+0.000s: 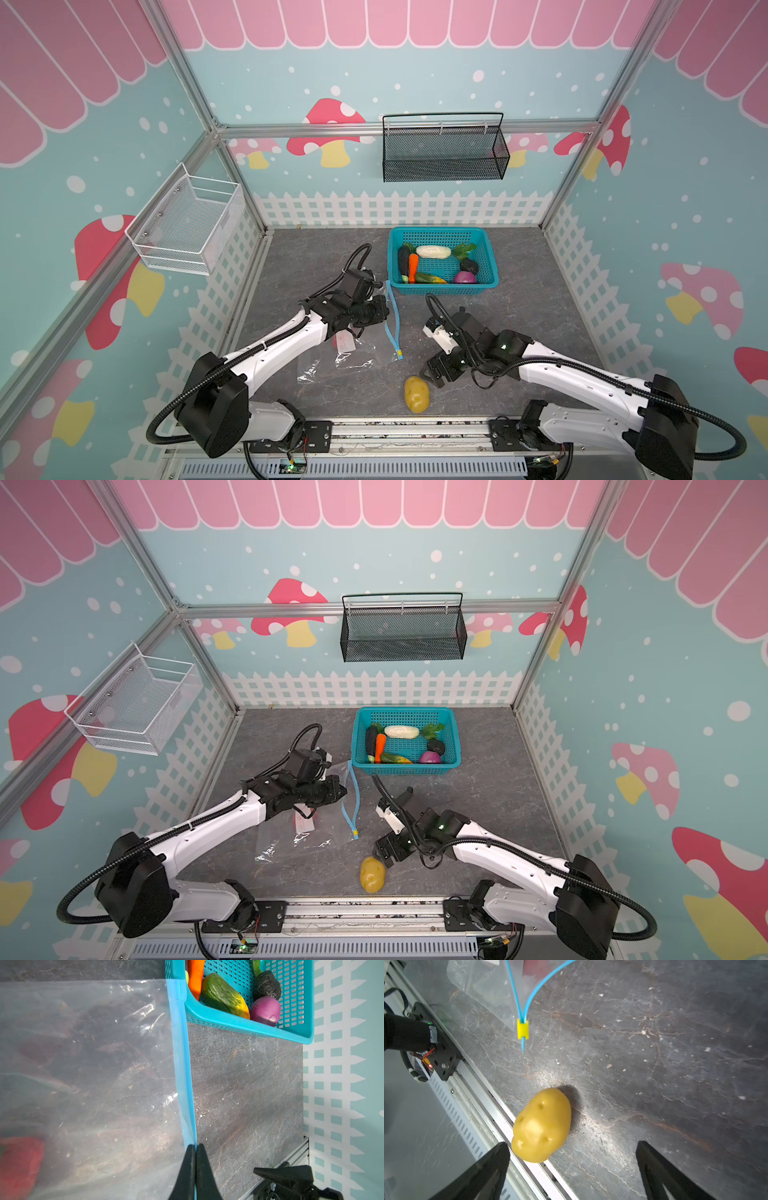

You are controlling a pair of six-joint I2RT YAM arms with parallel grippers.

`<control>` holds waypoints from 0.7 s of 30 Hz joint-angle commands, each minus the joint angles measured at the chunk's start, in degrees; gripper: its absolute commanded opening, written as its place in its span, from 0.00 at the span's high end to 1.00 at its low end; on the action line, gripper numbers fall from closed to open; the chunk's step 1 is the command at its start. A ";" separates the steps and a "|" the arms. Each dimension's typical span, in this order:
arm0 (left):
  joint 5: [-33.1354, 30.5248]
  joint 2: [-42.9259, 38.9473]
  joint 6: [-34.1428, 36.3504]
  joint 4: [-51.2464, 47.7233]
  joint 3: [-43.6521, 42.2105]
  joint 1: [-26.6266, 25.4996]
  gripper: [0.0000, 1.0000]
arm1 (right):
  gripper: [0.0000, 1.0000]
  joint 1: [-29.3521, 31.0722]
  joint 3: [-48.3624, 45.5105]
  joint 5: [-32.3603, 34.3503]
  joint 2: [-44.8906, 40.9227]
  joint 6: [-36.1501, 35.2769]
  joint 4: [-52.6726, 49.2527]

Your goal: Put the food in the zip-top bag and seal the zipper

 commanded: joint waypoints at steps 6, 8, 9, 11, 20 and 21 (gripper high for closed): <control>0.58 -0.75 -0.63 0.34 -0.59 1.24 1.00 | 0.00 5.72 3.31 -1.49 8.49 11.26 -1.07; 0.43 -1.35 -0.62 0.23 -1.03 1.63 1.00 | 0.00 5.79 3.29 -2.06 10.13 15.37 -2.15; 0.60 -1.56 -0.55 0.29 -1.21 1.78 1.00 | 0.00 5.79 3.17 -2.41 10.49 16.89 -2.04; 0.87 -2.12 -0.45 -0.09 -1.44 2.13 1.00 | 0.02 5.82 2.76 -3.10 10.42 19.70 -1.06; 0.94 -4.61 0.17 -0.66 -2.97 2.52 1.00 | 0.02 9.07 1.62 -2.47 12.61 29.55 1.12; 1.10 -4.87 0.25 -0.75 -3.11 2.54 1.00 | 0.02 9.26 1.68 -2.11 13.13 30.14 0.67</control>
